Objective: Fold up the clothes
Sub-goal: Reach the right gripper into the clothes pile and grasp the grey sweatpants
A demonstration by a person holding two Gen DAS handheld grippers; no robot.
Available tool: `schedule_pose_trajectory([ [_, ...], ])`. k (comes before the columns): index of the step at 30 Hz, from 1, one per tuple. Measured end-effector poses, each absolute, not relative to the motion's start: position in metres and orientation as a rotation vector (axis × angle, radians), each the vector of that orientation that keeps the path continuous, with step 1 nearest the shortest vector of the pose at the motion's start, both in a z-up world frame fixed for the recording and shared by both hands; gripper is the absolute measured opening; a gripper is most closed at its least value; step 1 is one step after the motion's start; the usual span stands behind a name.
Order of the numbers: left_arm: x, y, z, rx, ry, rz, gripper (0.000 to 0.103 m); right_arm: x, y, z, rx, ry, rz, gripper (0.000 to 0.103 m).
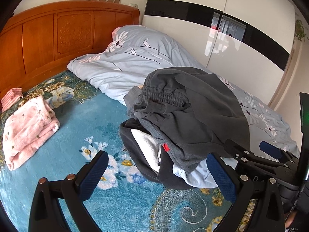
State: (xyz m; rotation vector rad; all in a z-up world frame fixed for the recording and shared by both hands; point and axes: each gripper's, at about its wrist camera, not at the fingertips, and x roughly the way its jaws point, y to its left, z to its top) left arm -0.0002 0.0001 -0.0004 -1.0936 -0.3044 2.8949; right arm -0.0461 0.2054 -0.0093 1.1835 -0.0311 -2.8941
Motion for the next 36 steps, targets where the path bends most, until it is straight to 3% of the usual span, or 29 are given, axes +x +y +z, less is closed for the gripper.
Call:
schedule_pose_trajectory([
  [13, -0.008, -0.009, -0.021, -1.108, -0.407, 2.89, 0.103, -0.058, 0.181, -0.019, 1.221, 0.057, -2.869, 0.103],
  [21, -0.01, -0.022, -0.032, -1.235, -0.432, 2.847, 0.103, -0.107, 0.167, -0.011, 1.187, 0.249, -2.87, 0.103],
  [31, 0.02, -0.071, -0.032, -1.127, -0.618, 2.859, 0.103, -0.179, 0.14, -0.002, 1.145, 0.525, -2.84, 0.103],
  [36, 0.043, -0.09, -0.027, -1.136, -0.527, 2.93, 0.103, -0.227, 0.113, -0.02, 1.199, 0.714, -2.812, 0.103],
])
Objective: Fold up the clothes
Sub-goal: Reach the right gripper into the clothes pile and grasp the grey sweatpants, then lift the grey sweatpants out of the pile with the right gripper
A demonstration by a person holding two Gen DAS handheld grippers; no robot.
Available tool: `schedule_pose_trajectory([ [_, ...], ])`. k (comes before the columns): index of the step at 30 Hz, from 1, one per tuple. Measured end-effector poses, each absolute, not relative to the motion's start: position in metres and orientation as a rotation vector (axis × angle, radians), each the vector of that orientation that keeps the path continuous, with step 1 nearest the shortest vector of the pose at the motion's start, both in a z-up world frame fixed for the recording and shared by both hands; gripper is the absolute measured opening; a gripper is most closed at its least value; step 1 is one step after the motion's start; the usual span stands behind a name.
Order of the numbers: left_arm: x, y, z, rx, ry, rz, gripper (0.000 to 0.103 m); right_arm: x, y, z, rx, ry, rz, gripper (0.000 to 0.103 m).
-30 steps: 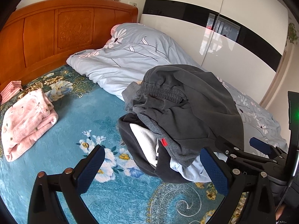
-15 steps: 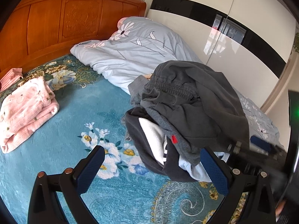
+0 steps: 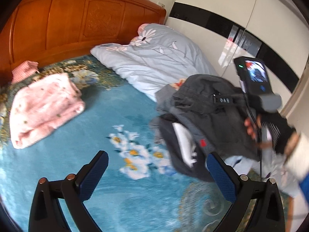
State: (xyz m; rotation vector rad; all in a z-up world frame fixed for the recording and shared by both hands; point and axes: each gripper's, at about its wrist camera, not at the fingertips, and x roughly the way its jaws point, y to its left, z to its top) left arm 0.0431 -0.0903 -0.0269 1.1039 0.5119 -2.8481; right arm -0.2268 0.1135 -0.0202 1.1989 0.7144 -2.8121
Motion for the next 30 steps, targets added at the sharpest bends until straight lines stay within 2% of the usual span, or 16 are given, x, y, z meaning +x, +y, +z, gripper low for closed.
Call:
schedule_pose_trajectory([
  [4, 0.063, -0.105, -0.023, 1.09, 0.428, -2.796, 0.103, -0.256, 0.117, -0.034, 1.326, 0.673, -2.849, 0.097],
  [6, 0.072, -0.111, -0.021, 1.077, 0.408, -2.772, 0.103, -0.265, 0.12, -0.038, 1.367, 0.676, -2.862, 0.087],
  [7, 0.077, -0.114, -0.021, 1.066, 0.405, -2.763, 0.103, -0.268, 0.123, -0.039, 1.386, 0.665, -2.861, 0.085],
  [10, 0.091, -0.123, -0.018, 1.036, 0.401, -2.736, 0.103, -0.268, 0.13, -0.037, 1.411, 0.57, -2.859, 0.073],
  [11, 0.094, -0.125, -0.017, 1.031, 0.418, -2.73, 0.103, -0.266, 0.133, -0.034, 1.4, 0.558, -2.872, 0.066],
  [12, 0.097, -0.127, -0.016, 1.026, 0.435, -2.725, 0.103, -0.264, 0.135, -0.031, 1.39, 0.547, -2.886, 0.052],
  [13, 0.1, -0.129, -0.014, 1.021, 0.451, -2.719, 0.103, -0.262, 0.139, -0.028, 1.381, 0.537, -2.904, 0.049],
  [17, 0.11, -0.132, -0.01, 1.02, 0.51, -2.705, 0.103, -0.257, 0.158, -0.013, 1.414, 0.361, -2.855, 0.047],
  [24, 0.126, -0.128, 0.001, 1.017, 0.548, -2.72, 0.103, -0.232, 0.178, 0.025, 1.352, 0.25, -2.886, 0.019],
  [30, 0.145, -0.122, 0.011, 0.995, 0.552, -2.738, 0.103, -0.169, 0.201, 0.087, 1.111, 0.196, -2.935, 0.012],
])
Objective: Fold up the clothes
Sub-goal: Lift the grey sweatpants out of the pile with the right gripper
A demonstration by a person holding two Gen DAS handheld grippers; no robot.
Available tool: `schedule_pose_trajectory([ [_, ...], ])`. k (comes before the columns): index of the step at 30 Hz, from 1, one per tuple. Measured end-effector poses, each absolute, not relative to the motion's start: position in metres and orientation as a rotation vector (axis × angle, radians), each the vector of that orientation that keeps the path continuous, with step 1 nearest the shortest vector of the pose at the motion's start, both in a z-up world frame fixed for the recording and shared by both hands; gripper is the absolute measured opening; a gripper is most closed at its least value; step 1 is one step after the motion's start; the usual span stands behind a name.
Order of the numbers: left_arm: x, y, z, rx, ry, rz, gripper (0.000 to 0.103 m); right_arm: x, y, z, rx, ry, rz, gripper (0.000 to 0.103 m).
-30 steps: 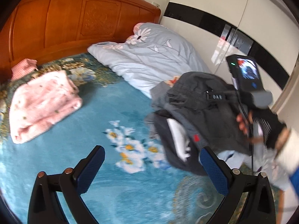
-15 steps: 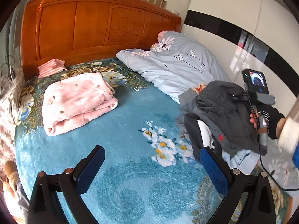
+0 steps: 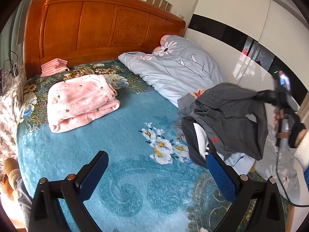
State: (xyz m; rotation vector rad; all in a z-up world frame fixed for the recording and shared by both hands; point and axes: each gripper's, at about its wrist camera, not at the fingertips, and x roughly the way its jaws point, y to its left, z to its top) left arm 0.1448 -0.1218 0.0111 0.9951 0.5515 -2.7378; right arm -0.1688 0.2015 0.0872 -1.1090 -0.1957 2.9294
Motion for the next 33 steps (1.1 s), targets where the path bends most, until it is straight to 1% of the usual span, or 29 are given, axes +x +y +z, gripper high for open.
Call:
schedule_pose_trajectory([
  [4, 0.158, -0.116, 0.017, 1.013, 0.573, -2.748, 0.103, -0.113, 0.225, 0.131, -0.954, -0.132, 3.025, 0.012],
  [13, 0.183, -0.086, 0.039, 1.0, 0.559, -2.83, 0.103, 0.021, 0.286, 0.228, -0.615, 0.023, 3.191, 0.011],
  [16, 0.189, -0.075, 0.046, 0.985, 0.546, -2.872, 0.103, 0.089, 0.302, 0.267, -0.446, -0.029, 3.231, 0.011],
  [19, 0.194, -0.064, 0.053, 0.974, 0.547, -2.91, 0.103, 0.143, 0.304, 0.313, -0.233, -0.127, 3.245, 0.011],
  [22, 0.198, -0.057, 0.059, 0.964, 0.566, -2.938, 0.103, 0.18, 0.301, 0.357, -0.082, -0.177, 3.278, 0.011],
  [24, 0.202, -0.053, 0.061, 0.948, 0.557, -2.953, 0.103, 0.189, 0.296, 0.371, -0.022, -0.179, 3.303, 0.011],
  [26, 0.208, -0.053, 0.063, 0.936, 0.541, -2.961, 0.103, 0.186, 0.289, 0.375, -0.021, -0.157, 3.342, 0.011],
  [28, 0.213, -0.058, 0.064, 0.922, 0.552, -2.96, 0.103, 0.172, 0.278, 0.368, -0.109, -0.151, 3.395, 0.011],
  [31, 0.219, -0.07, 0.061, 0.936, 0.602, -2.942, 0.103, 0.136, 0.249, 0.333, -0.404, -0.203, 3.461, 0.012],
  [33, 0.223, -0.077, 0.054, 0.957, 0.623, -2.922, 0.103, 0.105, 0.222, 0.286, -0.684, -0.23, 3.486, 0.012],
])
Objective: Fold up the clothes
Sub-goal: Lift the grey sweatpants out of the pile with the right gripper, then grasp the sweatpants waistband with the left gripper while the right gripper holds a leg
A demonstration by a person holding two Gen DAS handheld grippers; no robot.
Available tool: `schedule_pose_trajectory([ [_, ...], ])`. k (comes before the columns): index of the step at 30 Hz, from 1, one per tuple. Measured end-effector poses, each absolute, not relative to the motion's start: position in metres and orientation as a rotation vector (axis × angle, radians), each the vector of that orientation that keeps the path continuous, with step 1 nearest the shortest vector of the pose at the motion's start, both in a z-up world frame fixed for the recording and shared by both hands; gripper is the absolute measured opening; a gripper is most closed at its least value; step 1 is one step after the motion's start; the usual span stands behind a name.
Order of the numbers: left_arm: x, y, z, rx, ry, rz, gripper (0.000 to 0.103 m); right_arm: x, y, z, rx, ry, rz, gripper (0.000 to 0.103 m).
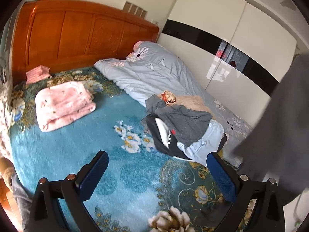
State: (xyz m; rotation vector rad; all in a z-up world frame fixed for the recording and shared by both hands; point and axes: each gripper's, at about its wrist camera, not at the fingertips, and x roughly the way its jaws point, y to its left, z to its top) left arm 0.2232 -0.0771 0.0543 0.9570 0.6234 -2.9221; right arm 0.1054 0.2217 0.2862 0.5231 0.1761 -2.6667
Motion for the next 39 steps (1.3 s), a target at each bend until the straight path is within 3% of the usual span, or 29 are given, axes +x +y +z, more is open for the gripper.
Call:
schedule_pose_trajectory([
  [7, 0.236, -0.099, 0.01, 1.09, 0.675, -2.809, 0.103, 0.036, 0.156, 0.094, 1.044, 0.154, -2.404, 0.012],
  [11, 0.231, -0.091, -0.013, 1.168, 0.553, -2.774, 0.103, 0.023, 0.151, 0.055, 1.147, 0.054, -2.342, 0.012],
  [20, 0.186, -0.035, -0.063, 1.352, 0.124, -2.825, 0.103, 0.022, 0.164, 0.087, 1.111, 0.021, -2.317, 0.012],
  [26, 0.162, 0.028, -0.089, 1.365, -0.282, -2.89, 0.103, 0.028, 0.172, 0.097, 1.097, 0.029, -2.306, 0.012],
  [31, 0.14, 0.042, -0.093, 1.28, -0.386, -2.858, 0.102, 0.033, 0.179, 0.106, 1.086, 0.035, -2.296, 0.012],
  [34, 0.133, 0.04, -0.089, 1.256, -0.384, -2.856, 0.089, 0.036, 0.183, 0.111, 1.08, 0.039, -2.291, 0.012],
  [38, 0.131, 0.035, -0.08, 1.253, -0.385, -2.846, 0.033, 0.041, 0.185, 0.112, 1.087, 0.051, -2.283, 0.012],
  [39, 0.132, 0.031, -0.076, 1.251, -0.352, -2.849, 0.027, 0.042, 0.185, 0.112, 1.089, 0.055, -2.281, 0.012],
])
